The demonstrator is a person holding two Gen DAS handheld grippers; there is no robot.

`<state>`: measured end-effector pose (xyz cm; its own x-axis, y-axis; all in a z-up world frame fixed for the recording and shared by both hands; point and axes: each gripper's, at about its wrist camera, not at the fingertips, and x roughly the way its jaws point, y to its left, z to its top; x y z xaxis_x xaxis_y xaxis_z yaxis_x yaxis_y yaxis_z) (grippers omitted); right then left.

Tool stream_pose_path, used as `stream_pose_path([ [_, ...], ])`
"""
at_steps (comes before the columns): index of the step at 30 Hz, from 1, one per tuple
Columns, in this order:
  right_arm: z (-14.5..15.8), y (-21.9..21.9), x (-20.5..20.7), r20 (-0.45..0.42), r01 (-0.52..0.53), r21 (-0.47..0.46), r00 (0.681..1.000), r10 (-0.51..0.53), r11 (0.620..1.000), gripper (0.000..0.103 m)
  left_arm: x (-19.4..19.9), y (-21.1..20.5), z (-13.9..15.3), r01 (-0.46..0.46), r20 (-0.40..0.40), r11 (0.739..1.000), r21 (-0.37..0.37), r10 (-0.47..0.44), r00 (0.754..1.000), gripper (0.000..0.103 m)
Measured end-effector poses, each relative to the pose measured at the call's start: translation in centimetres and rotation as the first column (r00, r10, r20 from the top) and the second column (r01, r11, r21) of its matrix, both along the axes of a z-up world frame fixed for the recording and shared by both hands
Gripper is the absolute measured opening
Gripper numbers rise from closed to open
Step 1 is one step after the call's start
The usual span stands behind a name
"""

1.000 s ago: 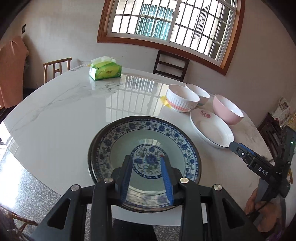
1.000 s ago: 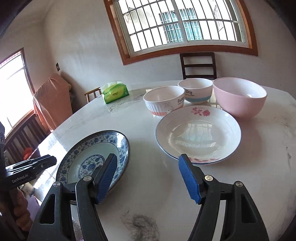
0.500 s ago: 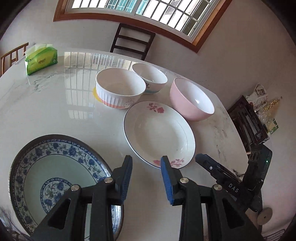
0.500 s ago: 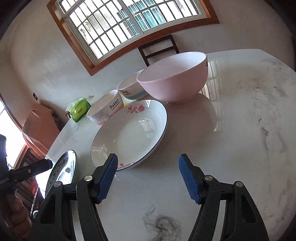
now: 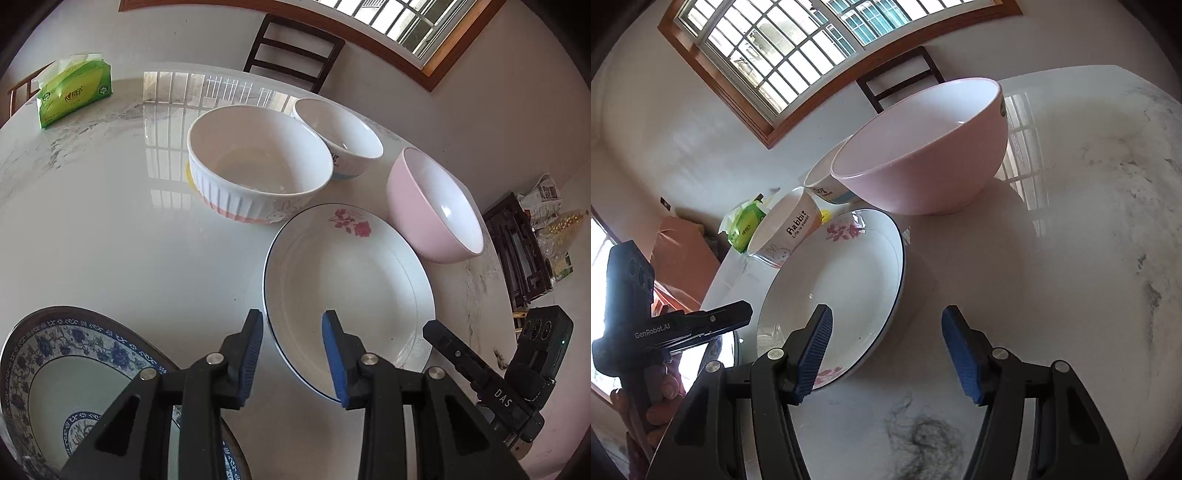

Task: Organize plates and bowls

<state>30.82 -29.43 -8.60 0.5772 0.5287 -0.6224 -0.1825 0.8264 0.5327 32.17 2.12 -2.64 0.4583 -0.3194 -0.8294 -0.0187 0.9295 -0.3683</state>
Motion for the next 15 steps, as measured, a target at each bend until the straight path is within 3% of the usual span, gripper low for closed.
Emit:
stream_pose_path([
  [10,-0.2,1.3,1.4,-0.027,-0.043,-0.055,0.999,0.041,0.998,0.046,1.0,0.1,-1.7,-0.022,-0.06,0.999,-0.035,0.02,0.998,0.034],
  [11,-0.2,1.5,1.5,-0.029,-0.05,-0.067,0.998,0.048,0.997,0.041,1.1,-0.1,-1.8,-0.021,-0.063,1.0,-0.015,0.02,0.998,0.033],
  [12,-0.2,1.8,1.6,-0.03,-0.06,-0.077,0.998,0.058,0.995,0.036,1.2,-0.5,-1.8,-0.018,-0.061,1.0,0.022,0.02,0.998,0.025],
  [13,-0.2,2.0,1.7,-0.034,-0.069,-0.089,0.997,0.066,0.994,0.026,1.2,-0.8,-1.8,-0.02,-0.058,0.996,0.082,0.025,0.998,0.015],
  [15,-0.2,1.9,1.8,-0.04,-0.066,-0.106,0.997,0.062,0.992,0.02,0.7,-1.2,-1.6,-0.012,-0.044,0.993,0.12,0.017,0.999,0.015],
])
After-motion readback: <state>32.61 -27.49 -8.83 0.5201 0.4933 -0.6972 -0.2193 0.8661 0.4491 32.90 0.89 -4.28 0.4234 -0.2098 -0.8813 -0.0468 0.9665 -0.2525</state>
